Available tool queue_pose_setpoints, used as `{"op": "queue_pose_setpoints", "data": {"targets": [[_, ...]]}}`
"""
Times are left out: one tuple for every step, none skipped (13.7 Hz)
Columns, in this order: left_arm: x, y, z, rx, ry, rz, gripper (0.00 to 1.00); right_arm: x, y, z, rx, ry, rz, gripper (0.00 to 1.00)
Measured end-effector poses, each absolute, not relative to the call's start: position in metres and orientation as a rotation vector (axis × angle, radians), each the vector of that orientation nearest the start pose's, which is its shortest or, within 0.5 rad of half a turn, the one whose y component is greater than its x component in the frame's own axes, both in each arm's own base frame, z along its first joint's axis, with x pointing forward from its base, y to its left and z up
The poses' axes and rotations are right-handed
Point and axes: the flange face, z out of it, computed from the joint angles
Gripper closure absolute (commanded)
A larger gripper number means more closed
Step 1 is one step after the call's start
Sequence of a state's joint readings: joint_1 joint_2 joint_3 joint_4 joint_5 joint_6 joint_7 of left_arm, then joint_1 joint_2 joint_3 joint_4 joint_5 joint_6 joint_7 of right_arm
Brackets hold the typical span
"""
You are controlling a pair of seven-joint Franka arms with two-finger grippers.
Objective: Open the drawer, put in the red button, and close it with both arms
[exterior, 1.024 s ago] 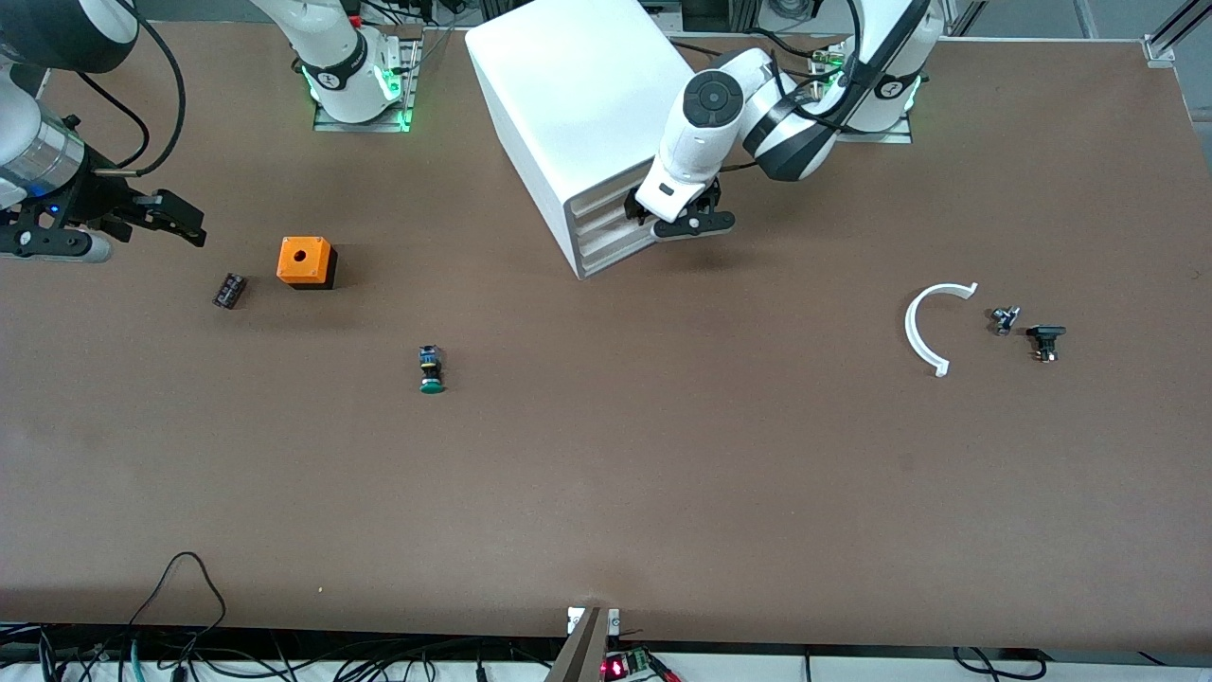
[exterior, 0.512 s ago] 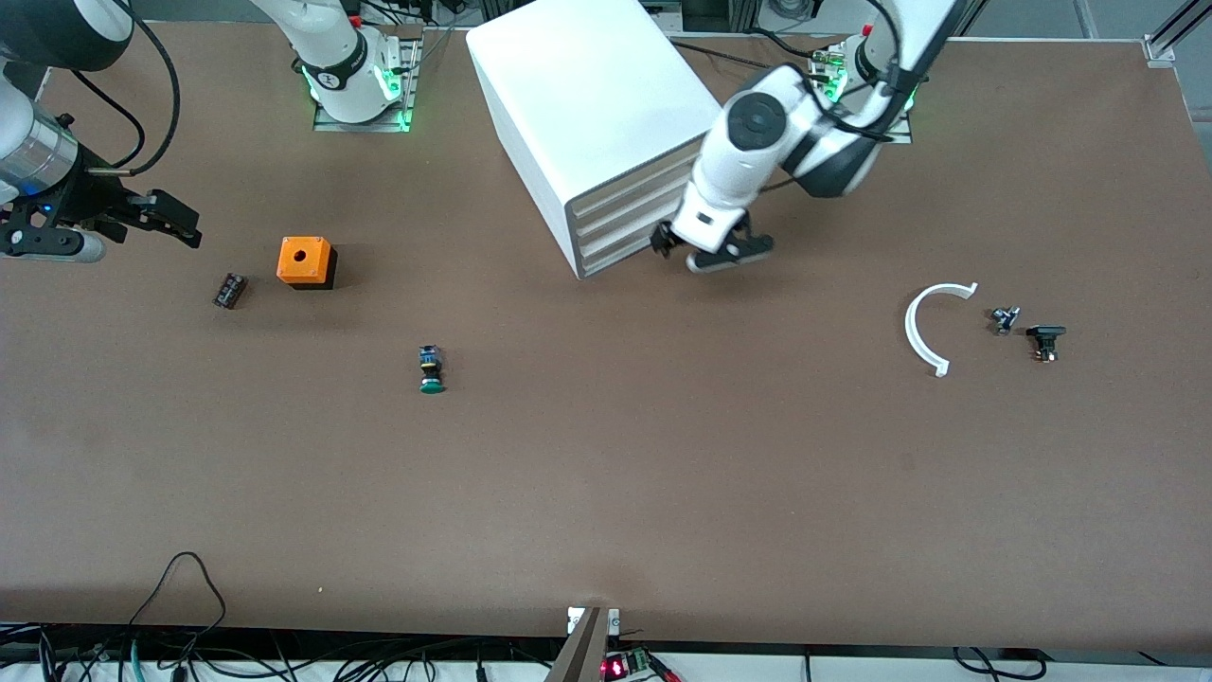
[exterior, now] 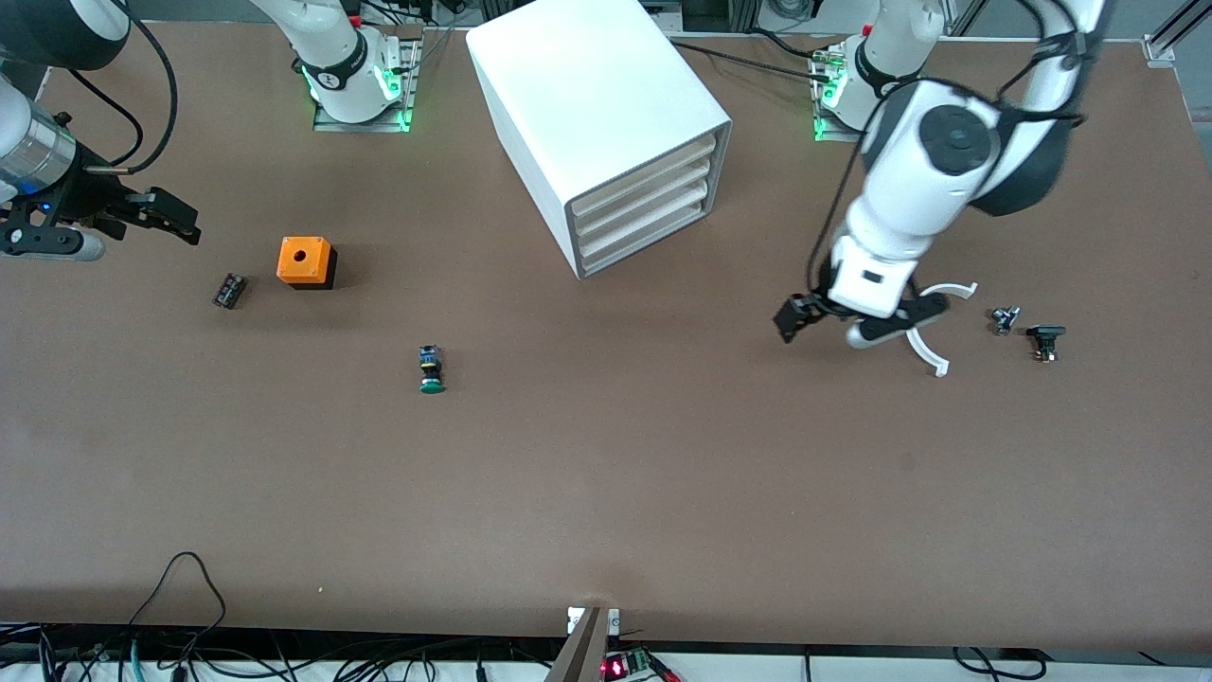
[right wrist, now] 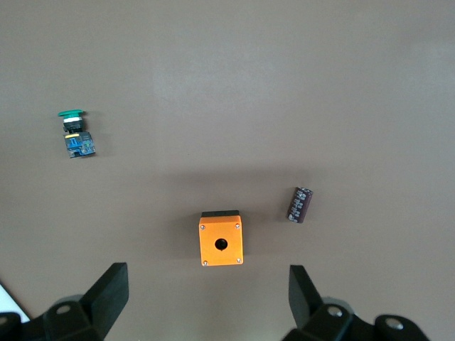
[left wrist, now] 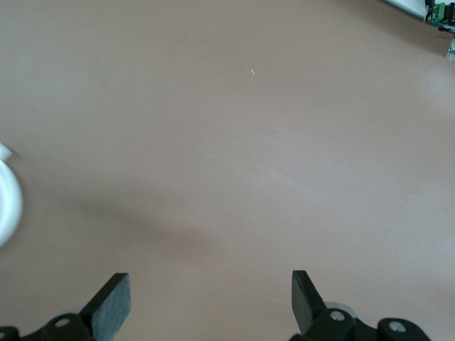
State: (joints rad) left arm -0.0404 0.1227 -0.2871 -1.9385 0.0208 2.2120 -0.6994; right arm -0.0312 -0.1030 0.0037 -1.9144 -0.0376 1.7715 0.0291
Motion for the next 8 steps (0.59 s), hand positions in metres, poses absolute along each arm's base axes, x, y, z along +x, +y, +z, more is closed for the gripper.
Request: {"op": "queue_pose_setpoints", "data": {"targets": [[0.576,-0.171,0.458,-3.162,-0.523,-0.184,0.00,0.526,-0.018,0.534,-3.177,0.077,0.063,0.00],[0.580,-0.155,0.477,-3.152,-0.472,-0.155,0.00,0.526,-0.018,0.535,-3.177,0.077,0.062,0.00],[0.581,-0.142,0.497,-3.142,-0.427,-0.124,0.00,0.526,-0.018,0.535,-3.177,0.077,0.061,0.00],[0.583,-0.129,0.515,-3.136,-0.387,-0.100,0.00,0.526,-0.018,0.535,-3.178,0.077,0.060,0.00],[0.583,-0.115,0.531,-3.132,-0.346,-0.084,0.00,0.526,-0.018,0.535,-3.178,0.077,0.060,0.00],[0.582,-0.101,0.543,-3.127,-0.312,-0.066,0.00,0.526,-0.018,0.535,-3.178,0.077,0.060,0.00],[0.581,-0.084,0.552,-3.123,-0.282,-0.054,0.00,0.526,-0.018,0.535,-3.178,0.077,0.060,0.00],[0.580,-0.067,0.560,-3.122,-0.249,-0.053,0.00,0.526,-0.018,0.535,-3.178,0.077,0.060,0.00]]}}
